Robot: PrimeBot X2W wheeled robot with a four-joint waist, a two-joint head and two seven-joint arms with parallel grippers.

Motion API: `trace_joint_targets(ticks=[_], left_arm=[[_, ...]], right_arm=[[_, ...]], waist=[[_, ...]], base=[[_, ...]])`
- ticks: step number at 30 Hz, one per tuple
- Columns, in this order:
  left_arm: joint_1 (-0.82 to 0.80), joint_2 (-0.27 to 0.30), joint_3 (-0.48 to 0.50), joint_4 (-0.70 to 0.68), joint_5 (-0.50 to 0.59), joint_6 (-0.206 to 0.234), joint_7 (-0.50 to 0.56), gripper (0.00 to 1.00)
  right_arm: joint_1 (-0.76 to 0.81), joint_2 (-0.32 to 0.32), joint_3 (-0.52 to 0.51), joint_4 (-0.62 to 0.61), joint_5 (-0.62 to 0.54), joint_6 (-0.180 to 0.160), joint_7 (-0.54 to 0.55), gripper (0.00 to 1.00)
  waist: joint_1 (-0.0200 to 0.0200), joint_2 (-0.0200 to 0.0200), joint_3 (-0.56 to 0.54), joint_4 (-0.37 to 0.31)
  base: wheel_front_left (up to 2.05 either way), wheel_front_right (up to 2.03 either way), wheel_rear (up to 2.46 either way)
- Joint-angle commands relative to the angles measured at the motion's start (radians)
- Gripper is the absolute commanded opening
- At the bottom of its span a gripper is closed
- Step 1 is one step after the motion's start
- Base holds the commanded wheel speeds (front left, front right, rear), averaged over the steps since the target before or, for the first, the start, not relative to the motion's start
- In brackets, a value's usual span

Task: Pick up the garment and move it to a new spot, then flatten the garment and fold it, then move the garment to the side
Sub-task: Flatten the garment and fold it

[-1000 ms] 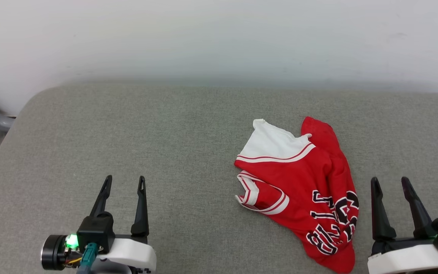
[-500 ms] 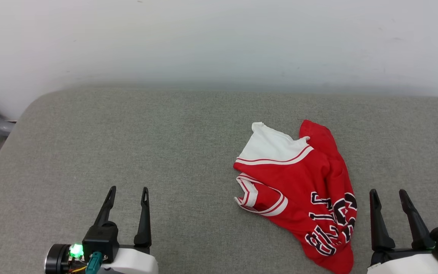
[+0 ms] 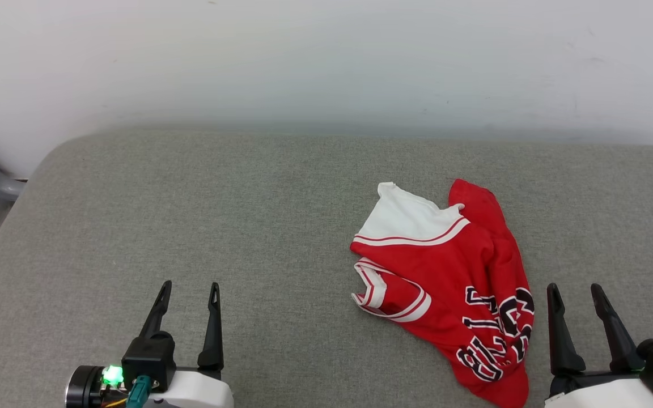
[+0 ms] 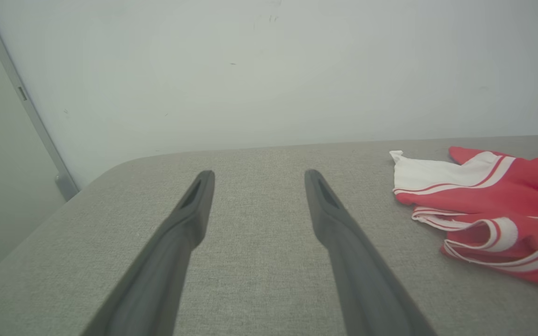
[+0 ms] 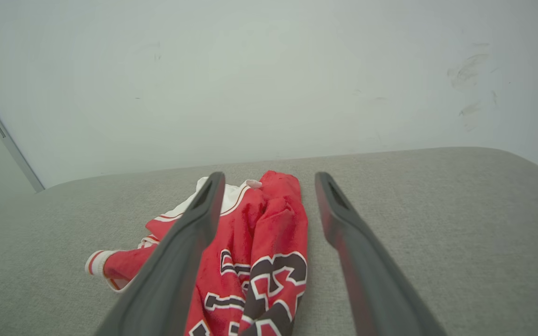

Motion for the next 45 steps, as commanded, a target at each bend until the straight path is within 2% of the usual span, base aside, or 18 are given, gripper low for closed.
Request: trace_joint_targets(ticks=[1, 10, 19, 25, 29, 33, 38, 41, 45], left_arm=[[0.006, -0.001, 0.004, 0.002, 0.004, -0.005, -0.003, 1.00], [-0.072, 0.003, 0.013, 0.008, 0.015, -0.043, -0.003, 1.00], [-0.331, 0.032, -0.018, 0.067, -0.007, -0.160, -0.003, 1.00], [-0.526, 0.069, -0.069, 0.110, -0.014, -0.190, -0.002, 1.00], [-0.679, 0.108, -0.154, 0.177, -0.043, -0.196, -0.002, 1.00], [-0.842, 0.167, -0.292, 0.259, -0.145, -0.196, 0.017, 1.00], [-1.020, 0.208, -0.455, 0.327, -0.268, -0.197, 0.082, 1.00], [-1.100, 0.225, -0.553, 0.386, -0.366, -0.197, 0.191, 1.00], [-1.196, 0.248, -0.697, 0.455, -0.512, -0.197, 0.439, 1.00]], right_arm=[[0.002, 0.001, 0.003, 0.002, 0.006, -0.001, -0.002, 1.00], [-0.014, 0.001, 0.006, -0.006, 0.007, -0.001, -0.002, 1.00], [-0.067, 0.001, 0.014, -0.020, 0.003, -0.001, -0.002, 1.00], [-0.108, 0.001, 0.019, -0.028, 0.005, -0.001, -0.002, 1.00], [-0.138, 0.001, 0.018, -0.034, 0.013, -0.001, -0.002, 1.00], [-0.162, 0.001, 0.021, -0.037, 0.024, -0.001, -0.002, 1.00], [-0.195, 0.001, 0.025, -0.040, 0.033, -0.001, -0.002, 1.00], [-0.216, 0.001, 0.030, -0.041, 0.040, -0.001, -0.002, 1.00], [-0.243, 0.001, 0.034, -0.042, 0.045, -0.001, -0.002, 1.00]], waist=[[0.0000, 0.0000, 0.000, -0.001], [0.0000, 0.0000, 0.016, -0.009], [0.0000, 0.0000, 0.094, -0.062], [0.0000, 0.0000, 0.162, -0.108], [0.0000, 0.0000, 0.211, -0.140], [0.0000, 0.0000, 0.258, -0.165], [0.0000, 0.0000, 0.311, -0.185], [0.0000, 0.0000, 0.340, -0.199], [0.0000, 0.0000, 0.377, -0.222]], base=[[0.00, 0.00, 0.00], [0.00, 0.00, 0.00], [0.00, 0.00, 0.00], [0.00, 0.00, 0.00], [0.00, 0.00, 0.00], [0.00, 0.00, 0.00], [0.00, 0.00, 0.00], [0.00, 0.00, 0.00], [0.00, 0.00, 0.00]])
